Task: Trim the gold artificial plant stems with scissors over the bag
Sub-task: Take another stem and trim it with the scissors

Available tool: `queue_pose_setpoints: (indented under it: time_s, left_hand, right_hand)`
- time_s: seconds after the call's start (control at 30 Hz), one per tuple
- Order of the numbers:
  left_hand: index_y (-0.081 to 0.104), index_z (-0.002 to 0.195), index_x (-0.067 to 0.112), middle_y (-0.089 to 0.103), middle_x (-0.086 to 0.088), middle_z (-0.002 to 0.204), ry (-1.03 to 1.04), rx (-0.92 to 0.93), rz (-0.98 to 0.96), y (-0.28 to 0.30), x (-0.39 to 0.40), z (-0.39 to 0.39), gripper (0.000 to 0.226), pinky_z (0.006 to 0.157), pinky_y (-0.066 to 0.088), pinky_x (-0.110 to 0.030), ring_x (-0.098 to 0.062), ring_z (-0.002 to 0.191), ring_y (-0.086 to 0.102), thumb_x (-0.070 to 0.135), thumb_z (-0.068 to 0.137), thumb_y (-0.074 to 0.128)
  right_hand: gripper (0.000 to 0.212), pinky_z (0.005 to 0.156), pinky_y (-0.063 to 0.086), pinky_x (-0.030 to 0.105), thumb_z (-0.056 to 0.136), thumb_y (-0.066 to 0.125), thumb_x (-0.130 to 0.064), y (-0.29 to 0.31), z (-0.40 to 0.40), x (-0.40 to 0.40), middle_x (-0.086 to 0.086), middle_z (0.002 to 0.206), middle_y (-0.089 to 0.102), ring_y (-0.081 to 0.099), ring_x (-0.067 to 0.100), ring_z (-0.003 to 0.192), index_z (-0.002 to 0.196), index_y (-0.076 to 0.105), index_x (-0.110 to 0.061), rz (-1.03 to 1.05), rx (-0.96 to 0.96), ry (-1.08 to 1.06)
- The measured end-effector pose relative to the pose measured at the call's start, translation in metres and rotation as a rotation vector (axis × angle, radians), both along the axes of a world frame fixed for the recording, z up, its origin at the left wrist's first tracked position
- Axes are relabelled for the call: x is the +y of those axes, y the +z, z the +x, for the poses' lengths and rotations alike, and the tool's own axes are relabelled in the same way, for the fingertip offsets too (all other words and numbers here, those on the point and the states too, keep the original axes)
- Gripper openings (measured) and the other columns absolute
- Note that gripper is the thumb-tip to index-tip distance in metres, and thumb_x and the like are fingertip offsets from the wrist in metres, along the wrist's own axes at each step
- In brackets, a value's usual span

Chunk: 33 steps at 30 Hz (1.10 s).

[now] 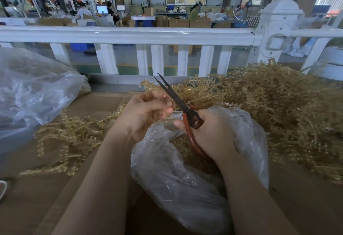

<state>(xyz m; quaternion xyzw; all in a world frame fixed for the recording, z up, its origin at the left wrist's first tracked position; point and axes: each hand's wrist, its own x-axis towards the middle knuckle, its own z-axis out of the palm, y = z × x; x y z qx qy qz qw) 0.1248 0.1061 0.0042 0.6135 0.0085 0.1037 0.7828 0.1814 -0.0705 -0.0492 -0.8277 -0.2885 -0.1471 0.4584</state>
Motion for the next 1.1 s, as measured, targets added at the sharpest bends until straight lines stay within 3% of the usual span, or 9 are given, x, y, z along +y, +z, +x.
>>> queue_pose_setpoints:
  time_s: [0.13, 0.27, 0.43, 0.53, 0.6, 0.73, 0.9, 1.03, 1.1]
  left_hand:
    - [0.065, 0.082, 0.01, 0.07, -0.001, 0.072, 0.025, 0.022, -0.087, 0.002, 0.001, 0.0, 0.016, 0.063, 0.05, -0.021, -0.011, 0.064, 0.066, 0.004, 0.07, 0.074]
    - [0.07, 0.077, 0.012, 0.073, -0.003, 0.073, 0.109, 0.021, -0.207, 0.001, 0.005, 0.0, 0.013, 0.063, 0.053, -0.02, -0.011, 0.067, 0.069, 0.005, 0.067, 0.076]
    - [0.071, 0.077, 0.011, 0.074, -0.007, 0.075, 0.032, 0.107, -0.019, -0.003, -0.002, 0.001, 0.017, 0.055, 0.053, -0.02, -0.014, 0.066, 0.071, 0.007, 0.063, 0.08]
    - [0.073, 0.072, 0.014, 0.073, -0.008, 0.075, -0.03, 0.139, 0.096, -0.005, -0.011, 0.003, 0.019, 0.055, 0.052, -0.02, -0.015, 0.068, 0.072, 0.012, 0.058, 0.085]
    - [0.07, 0.079, 0.011, 0.074, -0.01, 0.077, -0.061, 0.165, 0.131, -0.005, -0.017, 0.004, 0.031, 0.056, 0.053, -0.021, -0.015, 0.067, 0.072, 0.017, 0.054, 0.087]
    - [0.07, 0.082, 0.012, 0.073, -0.008, 0.075, -0.057, 0.179, 0.17, -0.006, -0.02, 0.005, 0.022, 0.059, 0.054, -0.024, -0.015, 0.064, 0.069, 0.006, 0.065, 0.084]
    - [0.066, 0.099, 0.015, 0.071, -0.003, 0.076, -0.008, 0.143, 0.015, -0.003, -0.02, 0.003, 0.032, 0.058, 0.053, -0.029, -0.015, 0.065, 0.066, 0.02, 0.069, 0.078]
    - [0.057, 0.126, 0.034, 0.074, -0.001, 0.08, 0.071, 0.132, 0.01, -0.005, -0.019, 0.006, 0.051, 0.058, 0.056, -0.033, -0.019, 0.06, 0.066, 0.006, 0.085, 0.07]
    - [0.064, 0.119, 0.026, 0.072, -0.001, 0.086, 0.056, 0.133, 0.013, -0.005, -0.02, 0.006, 0.036, 0.055, 0.056, -0.031, -0.018, 0.061, 0.066, 0.004, 0.091, 0.065]
  right_hand:
    - [0.061, 0.062, 0.056, 0.033, 0.068, 0.057, -0.082, 0.001, 0.002, 0.0, -0.008, 0.066, 0.067, 0.064, 0.006, 0.064, 0.076, 0.069, -0.023, -0.03, 0.084, 0.001]
    - [0.05, 0.059, 0.054, 0.026, 0.073, 0.064, -0.074, 0.001, 0.002, -0.001, -0.011, 0.067, 0.068, 0.064, 0.003, 0.065, 0.076, 0.068, -0.024, -0.028, 0.12, -0.028]
    - [0.034, 0.056, 0.049, 0.025, 0.085, 0.073, -0.051, 0.007, 0.002, -0.001, -0.013, 0.055, 0.061, 0.057, 0.002, 0.053, 0.073, 0.069, -0.02, 0.179, 0.253, 0.025]
    - [0.039, 0.059, 0.049, 0.043, 0.087, 0.075, -0.045, 0.009, -0.001, -0.001, 0.006, 0.061, 0.064, 0.06, 0.025, 0.058, 0.078, 0.071, -0.007, 0.272, 0.297, 0.079]
    - [0.041, 0.054, 0.042, 0.042, 0.086, 0.075, -0.045, 0.009, -0.001, -0.001, 0.003, 0.054, 0.059, 0.053, 0.022, 0.05, 0.076, 0.07, -0.006, 0.302, 0.337, 0.105]
    - [0.022, 0.056, 0.044, 0.029, 0.09, 0.075, -0.031, 0.007, 0.006, 0.001, -0.01, 0.049, 0.057, 0.051, 0.005, 0.048, 0.073, 0.072, -0.016, 0.326, 0.403, 0.066]
    - [0.027, 0.059, 0.047, 0.033, 0.09, 0.074, -0.029, 0.006, 0.01, 0.002, -0.005, 0.05, 0.057, 0.054, 0.01, 0.049, 0.071, 0.07, -0.01, 0.392, 0.442, 0.043]
    - [0.03, 0.067, 0.054, 0.042, 0.089, 0.074, -0.033, 0.006, 0.009, 0.001, -0.002, 0.053, 0.06, 0.058, 0.016, 0.055, 0.076, 0.07, -0.007, 0.395, 0.421, 0.025]
    - [0.028, 0.072, 0.056, 0.047, 0.089, 0.075, -0.034, 0.006, 0.009, 0.001, -0.002, 0.054, 0.061, 0.06, 0.018, 0.058, 0.076, 0.071, -0.009, 0.397, 0.419, 0.01]
